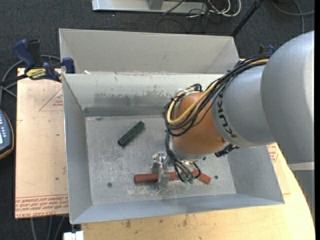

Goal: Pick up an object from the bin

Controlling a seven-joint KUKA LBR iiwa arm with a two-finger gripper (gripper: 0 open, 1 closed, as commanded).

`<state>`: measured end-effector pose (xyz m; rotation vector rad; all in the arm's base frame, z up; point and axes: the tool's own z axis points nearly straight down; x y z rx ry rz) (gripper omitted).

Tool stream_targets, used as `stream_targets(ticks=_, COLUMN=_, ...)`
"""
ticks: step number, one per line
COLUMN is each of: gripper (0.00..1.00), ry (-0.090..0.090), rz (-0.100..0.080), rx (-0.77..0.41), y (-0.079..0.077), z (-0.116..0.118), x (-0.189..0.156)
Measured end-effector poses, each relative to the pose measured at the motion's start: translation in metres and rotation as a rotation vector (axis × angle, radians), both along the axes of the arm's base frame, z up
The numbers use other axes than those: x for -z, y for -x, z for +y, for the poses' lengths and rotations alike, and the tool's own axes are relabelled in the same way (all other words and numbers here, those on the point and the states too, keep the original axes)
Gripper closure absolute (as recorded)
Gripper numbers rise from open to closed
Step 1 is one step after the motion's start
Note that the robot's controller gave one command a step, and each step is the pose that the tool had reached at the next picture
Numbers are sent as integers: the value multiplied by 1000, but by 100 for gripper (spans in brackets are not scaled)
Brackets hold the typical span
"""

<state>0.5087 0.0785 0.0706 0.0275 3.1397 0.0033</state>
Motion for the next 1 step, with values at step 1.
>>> stream_targets(ticks=1, gripper=100, ry=1, rz=-8, rx=-90, y=10, z=-11, x=-138)
